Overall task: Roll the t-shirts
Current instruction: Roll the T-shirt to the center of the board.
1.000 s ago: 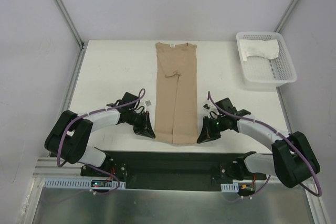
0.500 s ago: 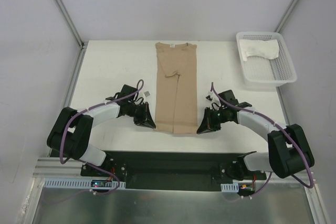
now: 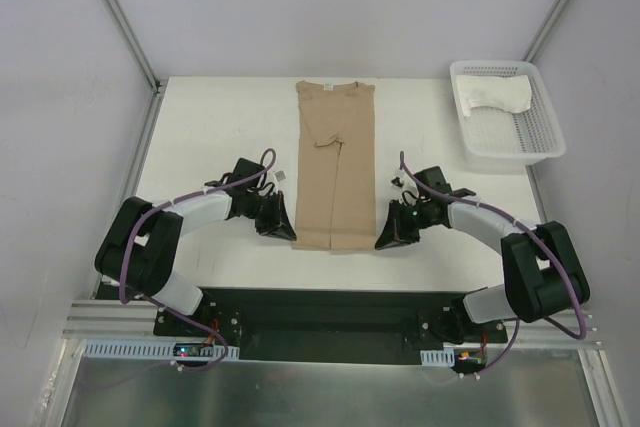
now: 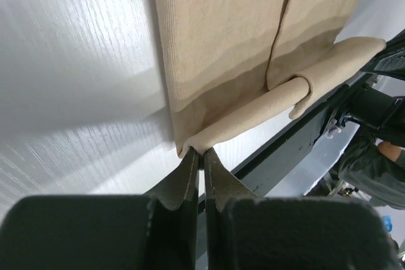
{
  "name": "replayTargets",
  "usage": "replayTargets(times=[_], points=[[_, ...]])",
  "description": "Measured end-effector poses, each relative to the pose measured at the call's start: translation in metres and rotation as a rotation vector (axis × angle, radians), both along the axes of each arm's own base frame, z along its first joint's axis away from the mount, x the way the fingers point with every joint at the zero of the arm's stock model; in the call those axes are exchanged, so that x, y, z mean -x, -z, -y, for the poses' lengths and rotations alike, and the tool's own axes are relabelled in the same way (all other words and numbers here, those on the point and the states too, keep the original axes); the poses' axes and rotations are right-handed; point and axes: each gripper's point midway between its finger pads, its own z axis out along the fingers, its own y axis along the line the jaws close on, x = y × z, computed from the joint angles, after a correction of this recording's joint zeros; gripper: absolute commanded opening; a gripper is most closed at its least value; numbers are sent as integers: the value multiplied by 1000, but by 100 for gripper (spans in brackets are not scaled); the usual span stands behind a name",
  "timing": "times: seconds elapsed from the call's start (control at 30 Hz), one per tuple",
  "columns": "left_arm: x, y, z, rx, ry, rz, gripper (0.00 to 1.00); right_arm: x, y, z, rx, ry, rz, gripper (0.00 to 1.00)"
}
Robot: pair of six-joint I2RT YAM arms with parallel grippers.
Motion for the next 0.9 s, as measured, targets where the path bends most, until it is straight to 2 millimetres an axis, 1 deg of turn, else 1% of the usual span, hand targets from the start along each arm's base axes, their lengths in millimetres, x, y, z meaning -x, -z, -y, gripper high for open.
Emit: replayTargets(times=[0.07,0.13,0.17,0.2,0.3,0.33,0.37,0.43,0.5,0.53,0.57,0.6,0.67,0.7,0.8,0.9], points=[[-4,0,0,-9,-3,10,4,-2,1,0,3,-1,-1,1],[-7,1,0,-15,-4,15,16,-5,3,0,6,-4,-3,15],[-9,2,0,-20,-4,19,20,-7,4,0,8,-6,-2,21],[-10,3,-1,-27,-3,25,23,-9,5,0,10,-6,-1,30],[-16,3,-4,-38,-9,40,31,-15,6,2,29,-13,17,37],[-17,3,-6,-42,-6,47,35,-18,4,3,40,-25,31,38],[-19,3,-8,-48,-6,55,36,-22,1,4,47,-40,55,38],[-19,-1,-12,-57,20,94,34,-31,-8,6,57,-83,118,38],[-17,-12,-13,-37,72,156,31,-34,-19,8,63,-156,204,36],[-16,-18,-12,-24,106,194,23,-33,-24,9,65,-196,243,34],[-14,-25,-10,-4,140,230,18,-31,-29,9,66,-243,282,31],[-12,-30,-8,15,169,255,12,-27,-32,8,63,-286,309,27],[-6,-35,-2,48,215,275,0,-14,-35,1,53,-400,354,24],[-2,-35,2,66,237,269,0,-5,-35,-5,42,-464,364,22],[9,-31,11,99,292,240,0,16,-32,-18,13,-585,369,20],[15,-22,16,110,317,197,0,23,-27,-23,7,-624,358,20]])
